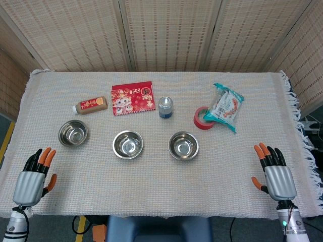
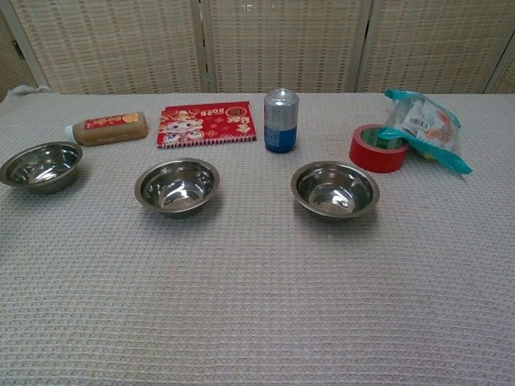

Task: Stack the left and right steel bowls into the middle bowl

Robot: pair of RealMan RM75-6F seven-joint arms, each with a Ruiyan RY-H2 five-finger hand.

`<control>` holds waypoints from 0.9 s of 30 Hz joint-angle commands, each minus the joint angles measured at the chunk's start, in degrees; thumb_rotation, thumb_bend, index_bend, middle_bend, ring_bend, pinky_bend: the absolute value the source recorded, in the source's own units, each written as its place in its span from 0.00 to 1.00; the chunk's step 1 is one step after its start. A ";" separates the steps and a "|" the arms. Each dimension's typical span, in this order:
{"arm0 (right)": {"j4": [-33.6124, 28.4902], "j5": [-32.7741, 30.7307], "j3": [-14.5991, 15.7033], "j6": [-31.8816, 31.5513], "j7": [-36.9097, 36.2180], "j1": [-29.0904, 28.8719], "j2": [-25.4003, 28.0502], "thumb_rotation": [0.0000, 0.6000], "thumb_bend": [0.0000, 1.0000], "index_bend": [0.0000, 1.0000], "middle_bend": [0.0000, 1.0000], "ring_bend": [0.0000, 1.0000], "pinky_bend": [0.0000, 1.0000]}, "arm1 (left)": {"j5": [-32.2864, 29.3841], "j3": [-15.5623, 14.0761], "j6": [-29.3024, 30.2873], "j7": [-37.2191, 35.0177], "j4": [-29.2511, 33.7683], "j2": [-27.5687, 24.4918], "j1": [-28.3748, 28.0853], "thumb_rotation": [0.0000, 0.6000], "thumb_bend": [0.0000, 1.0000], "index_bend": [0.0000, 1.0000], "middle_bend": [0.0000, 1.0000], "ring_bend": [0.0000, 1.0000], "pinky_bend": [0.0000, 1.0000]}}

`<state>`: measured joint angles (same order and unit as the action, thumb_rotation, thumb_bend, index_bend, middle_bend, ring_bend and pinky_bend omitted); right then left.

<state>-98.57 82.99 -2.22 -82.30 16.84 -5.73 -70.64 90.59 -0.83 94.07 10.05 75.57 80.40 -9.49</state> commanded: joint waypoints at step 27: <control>1.47 -4.97 -1.79 3.16 0.78 -1.49 -0.81 1.00 0.15 0.00 0.00 0.00 0.00 | -6.40 8.03 -24.92 -6.96 -54.07 29.60 -18.41 1.00 0.44 0.14 0.01 0.00 0.14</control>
<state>-97.10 78.01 -4.00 -79.14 17.62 -7.23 -71.44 84.81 6.99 69.91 3.87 23.02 108.86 -27.27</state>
